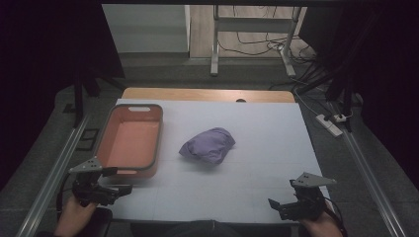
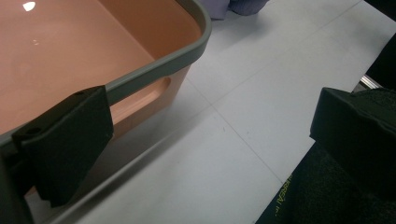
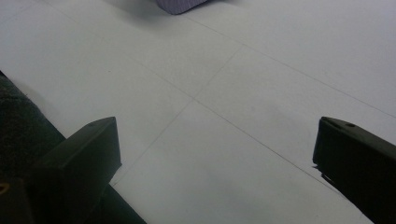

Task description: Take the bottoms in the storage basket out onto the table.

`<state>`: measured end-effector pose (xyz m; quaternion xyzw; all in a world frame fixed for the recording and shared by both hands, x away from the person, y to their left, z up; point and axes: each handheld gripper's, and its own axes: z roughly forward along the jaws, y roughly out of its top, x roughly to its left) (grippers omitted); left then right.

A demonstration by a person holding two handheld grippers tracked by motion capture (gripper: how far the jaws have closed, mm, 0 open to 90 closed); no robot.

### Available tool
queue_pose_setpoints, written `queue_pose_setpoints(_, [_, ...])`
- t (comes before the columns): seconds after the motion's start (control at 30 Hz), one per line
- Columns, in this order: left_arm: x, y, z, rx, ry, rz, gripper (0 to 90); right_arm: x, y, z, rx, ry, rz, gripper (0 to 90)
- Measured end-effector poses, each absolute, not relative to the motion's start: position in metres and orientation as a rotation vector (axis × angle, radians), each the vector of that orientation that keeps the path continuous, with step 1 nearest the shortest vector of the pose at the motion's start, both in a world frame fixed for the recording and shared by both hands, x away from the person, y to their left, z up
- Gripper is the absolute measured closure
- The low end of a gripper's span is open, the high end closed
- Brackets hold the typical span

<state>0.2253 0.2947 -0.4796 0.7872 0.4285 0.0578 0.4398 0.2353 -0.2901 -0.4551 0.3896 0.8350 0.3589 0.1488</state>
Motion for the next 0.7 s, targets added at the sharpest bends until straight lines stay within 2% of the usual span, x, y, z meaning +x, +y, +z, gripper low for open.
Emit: queue_pose_setpoints(0.7, [0.215,0.312,-0.481,1.944,1.121,0.204,0.0,0.235,-0.290,-0.455,1.119,2.399,1.028,0.5])
